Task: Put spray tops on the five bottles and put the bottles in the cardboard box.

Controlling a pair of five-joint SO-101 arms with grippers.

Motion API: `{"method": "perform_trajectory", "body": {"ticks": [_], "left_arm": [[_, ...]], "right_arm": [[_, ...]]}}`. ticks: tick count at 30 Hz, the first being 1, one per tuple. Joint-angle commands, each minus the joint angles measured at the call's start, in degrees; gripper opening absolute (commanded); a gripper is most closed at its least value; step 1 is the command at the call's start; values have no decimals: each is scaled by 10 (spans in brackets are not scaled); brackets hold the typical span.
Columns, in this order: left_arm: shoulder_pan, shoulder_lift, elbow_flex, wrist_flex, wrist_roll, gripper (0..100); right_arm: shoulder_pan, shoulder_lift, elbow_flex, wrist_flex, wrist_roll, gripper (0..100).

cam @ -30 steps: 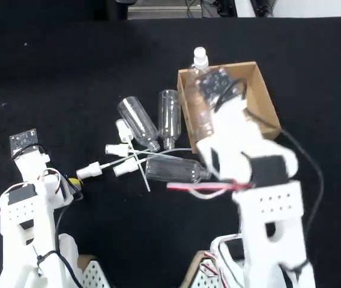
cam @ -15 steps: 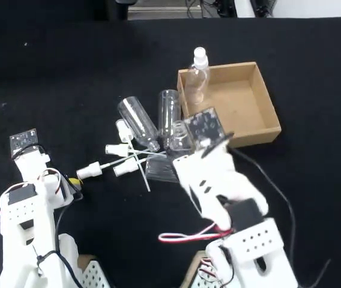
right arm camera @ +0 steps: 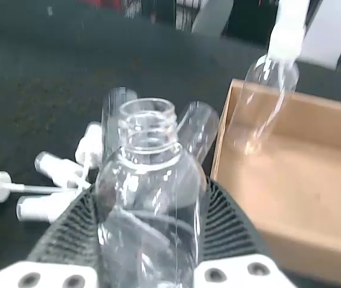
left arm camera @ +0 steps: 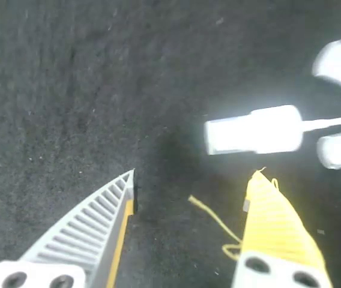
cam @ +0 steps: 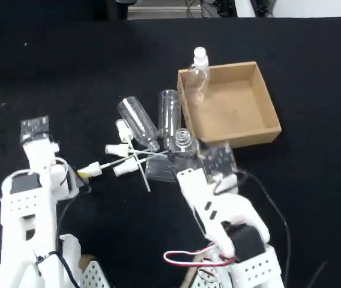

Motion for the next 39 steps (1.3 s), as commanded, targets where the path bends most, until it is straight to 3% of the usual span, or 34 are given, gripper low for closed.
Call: {"method": "perform_trajectory", "body": {"ticks": [1,6,10,15,21,24,39], "left_arm": [[48,-5,-91,38,6,295],[97,-4,-41,-35,36,296],[100,-4,1,-97,36,297],[103,-4,22,-112,37,297],[102,9,102,-222,37,297],[97,30,100,-224,37,295],[-142,113,-29,-229,-64,293]], "right_arm": [[-3,-58,-5,34,0,11],[-3,-55,-5,38,0,11],[-3,-55,-4,40,0,11],[-3,-55,-2,40,0,11],[-3,-55,-2,41,-2,11],[-3,-55,-2,41,-2,11],[-3,-55,-1,41,-3,11]]}}
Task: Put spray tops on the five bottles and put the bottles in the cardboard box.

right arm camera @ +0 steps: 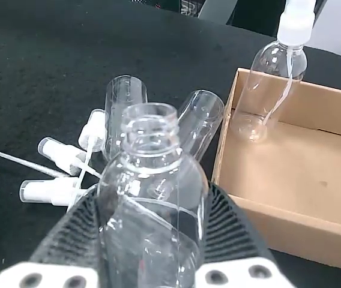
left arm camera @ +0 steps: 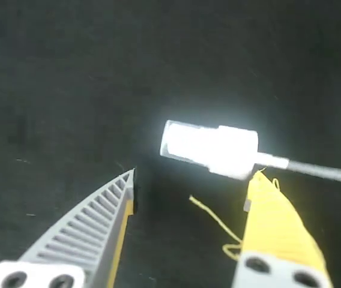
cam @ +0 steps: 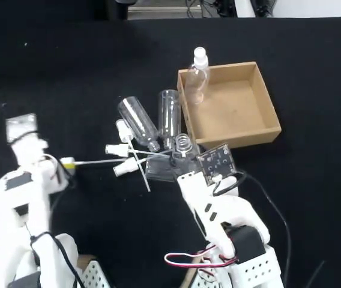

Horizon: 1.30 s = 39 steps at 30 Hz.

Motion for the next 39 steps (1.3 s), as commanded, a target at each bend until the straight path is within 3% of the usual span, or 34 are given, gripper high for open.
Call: {"method": "perform_trajectory", "body": {"ticks": [1,6,8,12,17,21,33,39], "left_arm": [[-51,7,-77,-10,-21,293],[-90,42,-129,-8,-11,292],[-94,59,-138,1,29,292],[-44,75,-158,99,110,296],[22,78,-210,221,280,297],[35,93,-218,211,425,332],[49,335,-315,193,468,331],[52,393,-359,194,468,323]], "right_arm": [[-3,-52,-1,5,-3,11],[-4,-52,-1,5,-4,11],[-4,-52,-1,5,-4,11],[-4,-52,-1,5,-4,11],[-4,-52,-1,5,-3,11],[-4,-52,-1,5,0,11],[-5,-52,-1,5,0,11],[-5,-52,-1,5,0,11]]}}
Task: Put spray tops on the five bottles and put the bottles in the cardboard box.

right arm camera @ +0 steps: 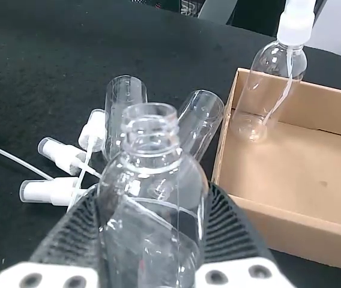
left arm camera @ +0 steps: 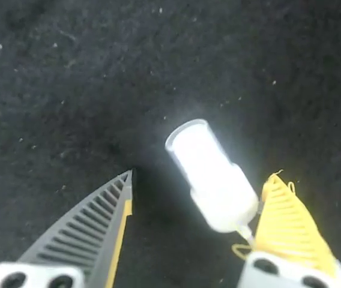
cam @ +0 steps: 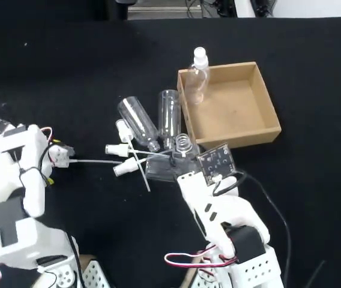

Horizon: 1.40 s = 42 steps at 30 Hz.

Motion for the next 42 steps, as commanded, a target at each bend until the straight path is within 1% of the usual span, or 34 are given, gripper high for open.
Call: {"method": "perform_trajectory", "body": {"ticks": [1,4,7,10,13,16,19,21,23,27,30,33,34,36,38,42], "left_arm": [[9,15,-44,-5,7,302],[7,19,-51,-5,-2,178],[7,18,-60,-6,-46,25],[4,18,-80,-8,-72,64],[-15,18,-121,-8,-115,64],[-36,21,-168,-9,-181,64],[-44,25,-197,-10,-262,71],[-56,25,-211,-10,-303,101],[-86,24,-231,-17,-329,161],[-175,25,-235,-64,-371,269],[-227,25,-233,-80,-436,282],[-255,22,-232,-79,-497,282],[-258,20,-230,-79,-506,282],[-258,20,-230,-76,-498,282],[-248,21,-237,-45,-468,282],[-203,25,-272,31,-402,284]], "right_arm": [[-5,-52,-1,5,-1,11],[-5,-52,-1,5,-1,11],[-5,-52,-1,5,-1,11],[-5,-52,-1,5,-1,11],[-5,-52,-1,5,-1,11],[-5,-52,-1,5,-1,11],[-5,-52,-1,5,-1,11],[-5,-52,-1,5,-1,11],[-4,-52,-1,5,-1,11],[-4,-52,-1,6,-1,11],[-6,-52,-1,6,-1,11],[-6,-52,-1,6,-1,11],[-6,-52,-1,6,-1,11],[-6,-52,-1,6,-1,11],[-6,-52,-1,6,-1,11],[-6,-52,0,6,-1,11]]}}
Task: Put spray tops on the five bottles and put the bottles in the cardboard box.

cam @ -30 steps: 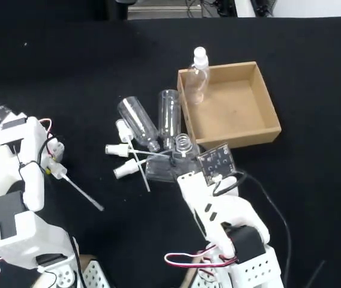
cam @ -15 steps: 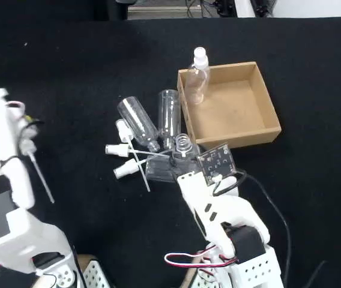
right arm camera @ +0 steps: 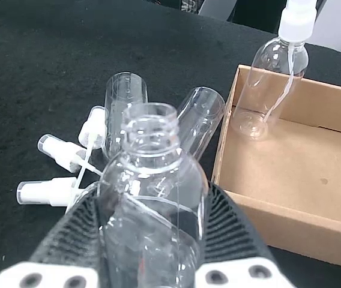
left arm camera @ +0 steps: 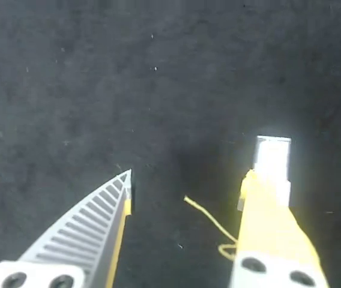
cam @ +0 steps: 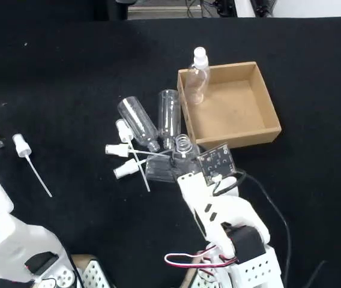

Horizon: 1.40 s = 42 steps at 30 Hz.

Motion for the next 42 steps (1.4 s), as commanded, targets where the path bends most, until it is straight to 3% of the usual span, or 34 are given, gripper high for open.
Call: {"method": "perform_trajectory", "body": {"ticks": [1,9,16,24,26,29,31,33,42], "left_arm": [[50,-5,-56,49,54,284],[139,6,-51,25,63,282],[103,113,-92,-6,63,282],[115,192,-116,-6,63,280],[118,197,-116,-6,63,248],[124,197,-116,-4,63,109],[124,196,-127,16,65,17],[124,196,-155,66,67,56],[154,196,-334,304,68,30]], "right_arm": [[-6,-52,0,1,-1,11],[-6,-52,4,0,-1,11],[-6,-52,4,0,-1,11],[-6,-52,4,0,-1,11],[-6,-52,4,0,-1,11],[-6,-52,4,0,-1,11],[-6,-52,4,0,-1,11],[-6,-52,4,0,-1,11],[-6,-52,5,-4,-5,11]]}}
